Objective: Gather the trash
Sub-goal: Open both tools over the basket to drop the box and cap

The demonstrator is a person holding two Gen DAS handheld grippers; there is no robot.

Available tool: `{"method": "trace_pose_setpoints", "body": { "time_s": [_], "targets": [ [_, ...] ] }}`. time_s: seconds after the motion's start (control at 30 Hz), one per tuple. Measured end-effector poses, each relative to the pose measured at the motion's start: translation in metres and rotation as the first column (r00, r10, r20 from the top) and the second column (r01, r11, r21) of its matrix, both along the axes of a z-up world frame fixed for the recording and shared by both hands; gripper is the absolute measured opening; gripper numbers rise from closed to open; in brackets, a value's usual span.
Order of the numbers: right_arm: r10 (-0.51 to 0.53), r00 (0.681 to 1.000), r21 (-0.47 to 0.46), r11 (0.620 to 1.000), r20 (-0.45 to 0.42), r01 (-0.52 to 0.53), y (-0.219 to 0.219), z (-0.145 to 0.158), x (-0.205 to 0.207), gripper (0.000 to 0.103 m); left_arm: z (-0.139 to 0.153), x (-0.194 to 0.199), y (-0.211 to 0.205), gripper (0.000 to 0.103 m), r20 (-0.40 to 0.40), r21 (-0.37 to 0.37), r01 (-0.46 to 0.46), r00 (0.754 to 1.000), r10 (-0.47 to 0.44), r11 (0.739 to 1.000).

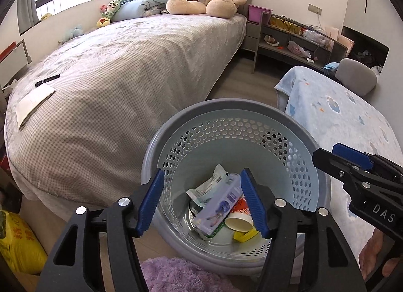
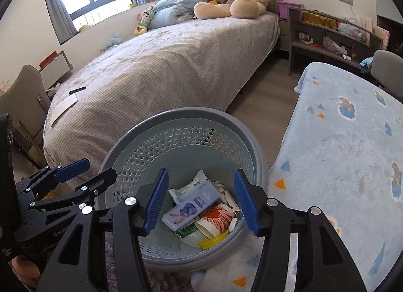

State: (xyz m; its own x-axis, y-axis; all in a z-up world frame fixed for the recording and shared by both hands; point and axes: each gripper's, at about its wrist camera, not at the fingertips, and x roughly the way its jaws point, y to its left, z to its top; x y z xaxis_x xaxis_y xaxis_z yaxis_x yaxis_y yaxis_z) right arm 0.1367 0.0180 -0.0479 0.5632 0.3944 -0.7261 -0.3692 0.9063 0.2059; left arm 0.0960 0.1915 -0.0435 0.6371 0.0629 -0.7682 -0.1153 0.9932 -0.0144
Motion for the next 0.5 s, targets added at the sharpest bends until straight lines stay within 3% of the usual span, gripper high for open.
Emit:
{"method": "trace_pose_setpoints", "body": {
  "time_s": [0.5],
  "targets": [
    [-0.017, 1.000, 0.006, 1.000, 0.002, 0.017, -0.004, 0.005, -0.013, 0.064, 0.010, -0.009, 0.001, 0.070, 0.022, 0.016, -0.018, 1.000, 0.018, 1.000]
  ]
}}
